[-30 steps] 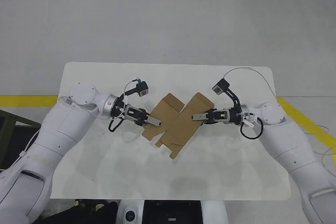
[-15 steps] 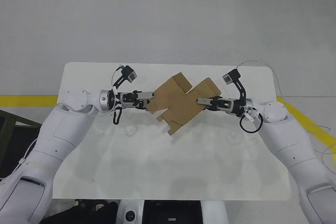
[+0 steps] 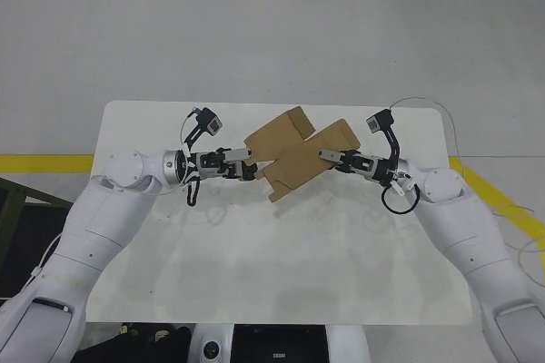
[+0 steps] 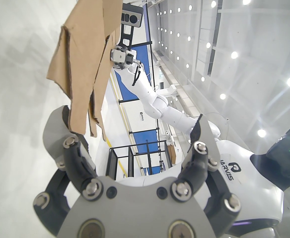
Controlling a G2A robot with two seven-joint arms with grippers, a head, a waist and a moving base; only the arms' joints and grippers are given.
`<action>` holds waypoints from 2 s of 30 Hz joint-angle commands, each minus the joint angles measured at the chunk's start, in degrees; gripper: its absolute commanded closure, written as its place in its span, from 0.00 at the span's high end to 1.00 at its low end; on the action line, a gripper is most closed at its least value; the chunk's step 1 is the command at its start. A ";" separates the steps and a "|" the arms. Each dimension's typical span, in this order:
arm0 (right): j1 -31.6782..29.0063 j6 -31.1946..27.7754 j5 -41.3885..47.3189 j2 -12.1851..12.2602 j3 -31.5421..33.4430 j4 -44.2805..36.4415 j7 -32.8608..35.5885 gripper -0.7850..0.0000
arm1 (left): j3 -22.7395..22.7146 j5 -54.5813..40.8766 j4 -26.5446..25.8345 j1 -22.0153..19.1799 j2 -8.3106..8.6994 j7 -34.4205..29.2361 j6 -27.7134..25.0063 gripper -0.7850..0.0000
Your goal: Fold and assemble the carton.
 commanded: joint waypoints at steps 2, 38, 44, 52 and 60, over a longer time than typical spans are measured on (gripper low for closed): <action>-0.29 0.40 -1.35 -0.02 0.34 -0.15 -0.78 0.00 | -1.25 0.19 -1.46 0.63 0.23 0.02 0.52 1.00; -2.07 1.16 -3.90 -1.04 3.07 -2.50 -0.34 0.00 | -3.06 4.63 -0.50 0.69 -1.71 7.18 1.19 0.90; -2.07 1.04 -4.04 -1.28 3.30 -2.16 -0.15 0.00 | -3.19 6.26 -0.19 0.66 -1.95 7.62 1.41 0.91; -2.16 1.21 -4.41 -1.54 3.60 -1.94 0.20 0.00 | -3.48 10.37 -0.95 1.13 -1.99 8.81 1.86 0.83; -2.20 1.29 -4.79 -1.80 3.90 -1.79 0.35 0.00 | -4.06 11.41 -0.93 1.60 -2.11 9.14 2.73 0.53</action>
